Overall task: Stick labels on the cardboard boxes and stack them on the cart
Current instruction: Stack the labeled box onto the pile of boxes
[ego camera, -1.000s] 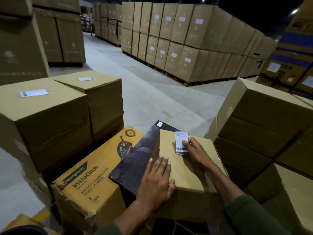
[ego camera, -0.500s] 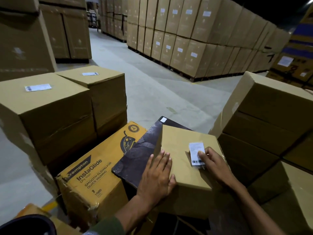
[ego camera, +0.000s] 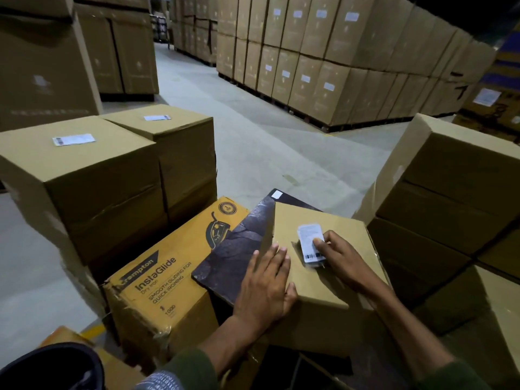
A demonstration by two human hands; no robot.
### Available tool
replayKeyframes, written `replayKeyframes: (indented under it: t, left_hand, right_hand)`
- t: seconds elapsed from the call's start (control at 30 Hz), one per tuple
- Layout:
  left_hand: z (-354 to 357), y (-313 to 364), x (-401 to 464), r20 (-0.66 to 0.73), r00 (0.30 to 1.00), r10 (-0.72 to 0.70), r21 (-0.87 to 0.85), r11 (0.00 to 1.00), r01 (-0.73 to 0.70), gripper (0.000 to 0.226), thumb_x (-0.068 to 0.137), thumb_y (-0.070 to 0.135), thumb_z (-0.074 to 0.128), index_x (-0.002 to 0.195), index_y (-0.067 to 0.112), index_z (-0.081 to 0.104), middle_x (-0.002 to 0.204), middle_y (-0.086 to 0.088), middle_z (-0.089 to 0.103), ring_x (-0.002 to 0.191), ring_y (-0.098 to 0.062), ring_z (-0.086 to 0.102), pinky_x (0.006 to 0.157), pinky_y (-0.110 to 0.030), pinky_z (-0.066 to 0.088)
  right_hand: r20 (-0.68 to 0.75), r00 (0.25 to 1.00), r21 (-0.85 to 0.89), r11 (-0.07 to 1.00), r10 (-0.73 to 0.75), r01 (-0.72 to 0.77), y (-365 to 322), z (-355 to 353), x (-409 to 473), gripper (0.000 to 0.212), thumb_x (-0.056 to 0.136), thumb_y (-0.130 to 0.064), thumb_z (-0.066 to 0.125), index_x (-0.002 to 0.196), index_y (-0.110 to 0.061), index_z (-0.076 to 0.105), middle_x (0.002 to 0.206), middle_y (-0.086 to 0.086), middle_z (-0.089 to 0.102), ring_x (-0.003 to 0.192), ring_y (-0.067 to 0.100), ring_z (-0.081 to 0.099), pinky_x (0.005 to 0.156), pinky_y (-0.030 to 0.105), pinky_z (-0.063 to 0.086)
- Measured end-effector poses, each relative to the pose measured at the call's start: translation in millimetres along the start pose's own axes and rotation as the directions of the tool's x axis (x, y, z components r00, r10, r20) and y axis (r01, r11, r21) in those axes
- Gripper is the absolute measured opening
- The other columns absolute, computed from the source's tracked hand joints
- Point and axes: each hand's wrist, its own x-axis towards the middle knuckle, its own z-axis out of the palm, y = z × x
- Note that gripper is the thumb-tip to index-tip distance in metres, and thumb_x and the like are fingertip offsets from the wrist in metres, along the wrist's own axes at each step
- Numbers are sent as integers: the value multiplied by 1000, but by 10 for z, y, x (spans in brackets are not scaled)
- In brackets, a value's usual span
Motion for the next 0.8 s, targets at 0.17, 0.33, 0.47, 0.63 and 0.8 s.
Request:
replayKeyframes:
  t: [0.17,0.33,0.47,0.63,0.8]
  left_hand:
    - [6,-1,4,-14,1000,-4,-14,1000,4,54,92,38,42,132,6,59,142,-13,53,138,-28,43,107,-56,41]
    - [5,1,6,-8,1000,-4,-14,1000,3,54,92,38,41,133,5,58,143,-14,53,139,-28,42,107,-55,41]
    - [-1,-5,8,-4,1000,-4,-15,1000,4,54,92,38,41,133,6,58,143,-14,53,139,-27,42,106,-56,42]
    - [21,4,-10,-24,1000,-14,-25,1000,13,55,93,38,40,133,6,58,145,-13,51,140,-26,40,108,-56,40]
    - [40,15,-2,-38,999,-22,-24,999,21,54,91,39,44,132,6,59,143,-13,53,139,-27,42,107,-57,40]
  right_hand:
    - [-1,1000,3,1000,23,-23,88,-200,-359,36,98,-44,50,92,-8,55,86,2,70,74,7,65,63,20,48]
    - [-136,989,-28,997,65,-69,98,-117,80,27,103,-39,48,94,-14,56,89,1,66,79,14,62,64,26,43]
    - [-106,993,4,999,43,-43,3,90,413,26,102,-38,50,96,-14,57,94,2,69,83,16,64,68,30,46]
    - [-51,999,8,1000,15,-15,-36,106,27,32,100,-43,51,93,-11,56,88,1,68,80,12,65,69,29,48]
    - [-47,999,0,1000,19,-19,27,-168,-359,32,98,-40,53,87,-10,57,81,2,69,71,5,64,62,18,45]
